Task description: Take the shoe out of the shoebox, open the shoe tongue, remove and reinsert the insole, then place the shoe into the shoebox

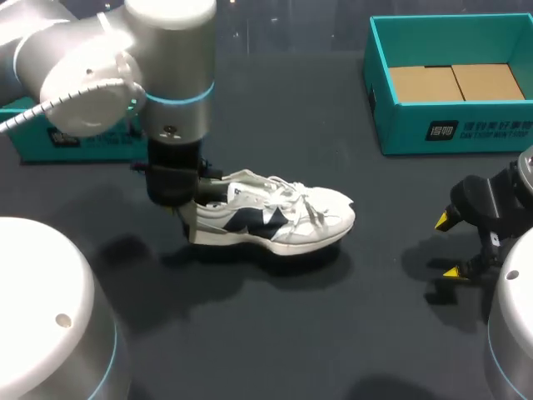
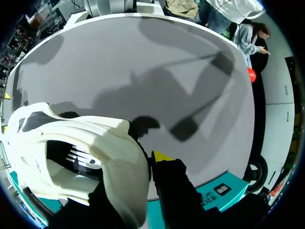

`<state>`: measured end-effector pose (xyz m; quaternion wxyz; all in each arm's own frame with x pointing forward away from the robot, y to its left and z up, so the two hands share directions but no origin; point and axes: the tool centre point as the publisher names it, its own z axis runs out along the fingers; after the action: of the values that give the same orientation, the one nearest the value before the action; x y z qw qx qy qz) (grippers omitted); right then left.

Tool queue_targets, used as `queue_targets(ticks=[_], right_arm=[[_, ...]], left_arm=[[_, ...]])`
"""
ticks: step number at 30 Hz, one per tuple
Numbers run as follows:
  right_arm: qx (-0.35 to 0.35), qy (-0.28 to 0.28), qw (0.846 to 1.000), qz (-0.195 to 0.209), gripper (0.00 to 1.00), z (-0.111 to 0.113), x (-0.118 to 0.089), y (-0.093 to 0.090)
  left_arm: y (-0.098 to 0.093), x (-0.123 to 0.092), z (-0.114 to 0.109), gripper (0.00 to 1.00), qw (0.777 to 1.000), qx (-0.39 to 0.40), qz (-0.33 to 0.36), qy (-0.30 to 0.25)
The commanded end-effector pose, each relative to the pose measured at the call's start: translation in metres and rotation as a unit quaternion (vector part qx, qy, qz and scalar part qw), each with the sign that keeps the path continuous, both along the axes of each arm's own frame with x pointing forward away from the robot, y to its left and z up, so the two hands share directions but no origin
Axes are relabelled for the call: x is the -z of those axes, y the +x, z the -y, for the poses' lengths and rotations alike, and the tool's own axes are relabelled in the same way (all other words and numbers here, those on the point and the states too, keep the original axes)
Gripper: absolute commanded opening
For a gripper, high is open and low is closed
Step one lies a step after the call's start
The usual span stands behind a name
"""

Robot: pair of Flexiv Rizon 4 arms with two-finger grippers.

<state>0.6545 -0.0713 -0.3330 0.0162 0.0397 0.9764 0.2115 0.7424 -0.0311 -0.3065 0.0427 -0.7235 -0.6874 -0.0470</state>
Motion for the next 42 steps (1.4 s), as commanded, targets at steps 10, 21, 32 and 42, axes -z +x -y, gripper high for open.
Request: queue_targets(ticks=[10,21,32,42], right_arm=[[0.001,-0.001,1.000,0.001,1.00,0.000,-0.001,-0.002],[0.001,-0.001,1.000,0.001,1.00,0.000,-0.001,-0.002],[0.001,-0.001,1.000,0.001,1.00,0.000,-0.001,-0.002],[0.001,-0.001,1.000,0.001,1.00,0.000,-0.001,-0.002]], left_arm=[[0.000,0.043,0.044,0.00,0.999,0.001,0.042,0.018],[0.003,0.058,0.065,0.00,1.000,0.005,0.016,0.022],[-0.001,0.073,0.070,0.00,0.999,-0.001,-0.003,0.043],[0.000,0.083,0.066,0.00,0.999,-0.006,0.002,0.050]])
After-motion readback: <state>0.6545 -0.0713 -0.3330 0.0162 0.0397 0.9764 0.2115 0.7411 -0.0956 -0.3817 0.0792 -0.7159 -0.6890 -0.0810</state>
